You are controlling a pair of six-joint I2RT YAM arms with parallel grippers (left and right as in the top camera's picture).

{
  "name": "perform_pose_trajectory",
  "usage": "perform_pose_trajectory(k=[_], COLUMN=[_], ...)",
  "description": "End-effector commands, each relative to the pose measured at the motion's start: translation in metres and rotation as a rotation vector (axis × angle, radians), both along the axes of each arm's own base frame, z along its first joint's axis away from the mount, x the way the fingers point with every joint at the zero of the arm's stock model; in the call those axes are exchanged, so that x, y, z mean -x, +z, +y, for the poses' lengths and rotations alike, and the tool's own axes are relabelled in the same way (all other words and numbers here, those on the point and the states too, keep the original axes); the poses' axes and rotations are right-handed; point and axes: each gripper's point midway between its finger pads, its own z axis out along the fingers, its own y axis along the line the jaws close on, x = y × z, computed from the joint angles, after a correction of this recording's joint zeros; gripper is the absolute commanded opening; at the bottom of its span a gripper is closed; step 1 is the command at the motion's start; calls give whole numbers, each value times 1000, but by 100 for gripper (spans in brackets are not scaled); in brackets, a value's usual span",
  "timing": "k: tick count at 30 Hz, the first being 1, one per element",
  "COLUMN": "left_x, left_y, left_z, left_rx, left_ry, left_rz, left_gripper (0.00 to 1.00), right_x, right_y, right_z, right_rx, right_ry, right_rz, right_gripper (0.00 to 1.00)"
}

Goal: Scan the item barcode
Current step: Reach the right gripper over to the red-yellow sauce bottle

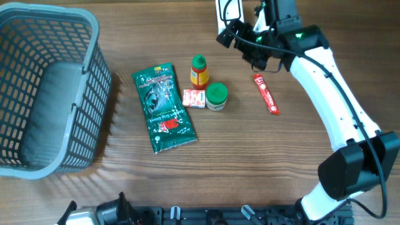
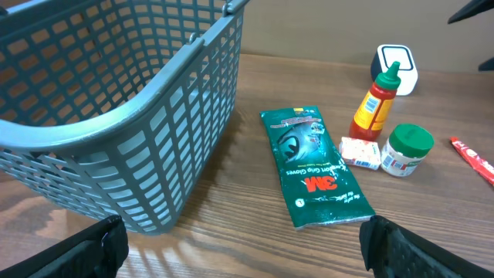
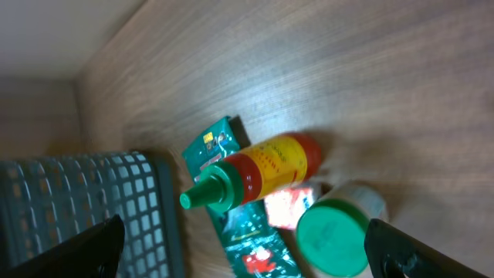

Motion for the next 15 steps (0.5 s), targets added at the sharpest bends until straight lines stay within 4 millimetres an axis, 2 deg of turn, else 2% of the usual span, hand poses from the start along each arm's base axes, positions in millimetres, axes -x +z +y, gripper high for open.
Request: perform_pose_trajectory(k=[1,5,9,12,15], left_x=[0,0,0,0,0], left_y=[0,0,0,0,0], left_z=[-3,-3,-3,-3,-3], left_rx=[6,6,6,6,6], left_ry=[-10,-10,-10,-10,-10], left_rz=[-7,-7,-7,-7,-7], left_gripper=[100,100,100,100,100], right_x=[-2,-5,-1,3,0], right_y=[-19,-31,-33,-31,-20], right_z=[8,22,37,50,56], right_rx=[-57,-23,37,55,117], right_ry=[-88,-21,-17,1,-19], right_rz=[108,74,36,13,-48], right_gripper=[100,100,100,99,99])
